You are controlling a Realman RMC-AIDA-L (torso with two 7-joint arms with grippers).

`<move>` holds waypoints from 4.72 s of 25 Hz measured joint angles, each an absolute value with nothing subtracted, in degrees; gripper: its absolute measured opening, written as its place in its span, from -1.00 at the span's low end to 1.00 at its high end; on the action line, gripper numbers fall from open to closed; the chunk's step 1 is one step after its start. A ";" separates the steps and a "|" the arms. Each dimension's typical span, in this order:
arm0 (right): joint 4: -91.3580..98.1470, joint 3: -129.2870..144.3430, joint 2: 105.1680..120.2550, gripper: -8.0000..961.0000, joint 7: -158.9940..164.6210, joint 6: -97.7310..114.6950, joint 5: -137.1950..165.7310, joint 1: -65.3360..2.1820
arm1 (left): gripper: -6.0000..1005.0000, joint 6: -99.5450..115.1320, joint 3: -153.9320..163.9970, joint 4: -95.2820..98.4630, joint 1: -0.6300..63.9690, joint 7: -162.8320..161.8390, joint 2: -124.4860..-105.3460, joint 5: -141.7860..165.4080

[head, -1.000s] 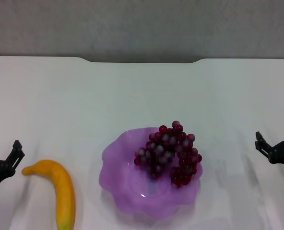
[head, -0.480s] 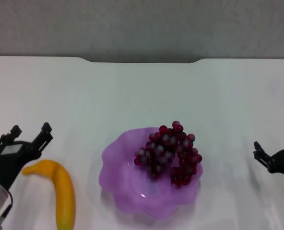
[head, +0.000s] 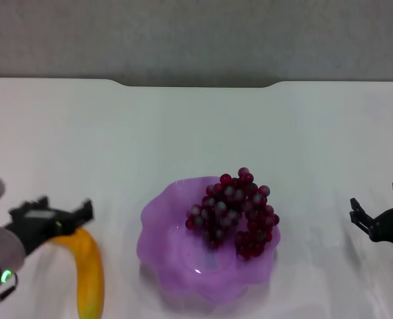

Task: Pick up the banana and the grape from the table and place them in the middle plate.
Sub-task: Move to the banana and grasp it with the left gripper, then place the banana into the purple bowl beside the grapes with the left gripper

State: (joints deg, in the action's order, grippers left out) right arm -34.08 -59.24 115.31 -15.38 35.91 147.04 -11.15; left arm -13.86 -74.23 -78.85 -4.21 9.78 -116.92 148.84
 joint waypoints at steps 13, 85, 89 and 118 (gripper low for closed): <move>-34.01 -59.24 115.31 0.84 -15.55 35.90 147.04 -11.20 | 0.75 -27.03 -77.71 -81.27 -3.64 7.06 -117.06 143.26; -32.35 -59.42 115.40 0.83 -16.05 36.61 145.72 -11.19 | 0.65 -40.16 -73.65 -78.62 5.87 -18.95 -117.29 164.60; -32.19 -59.43 115.40 0.83 -16.06 36.82 145.72 -11.33 | 0.64 -39.57 -73.05 -77.82 6.21 -19.04 -117.38 164.54; -32.56 -59.24 115.40 0.83 -16.09 38.15 145.72 -11.45 | 0.29 -35.05 -70.22 -73.15 7.39 -19.69 -117.21 164.45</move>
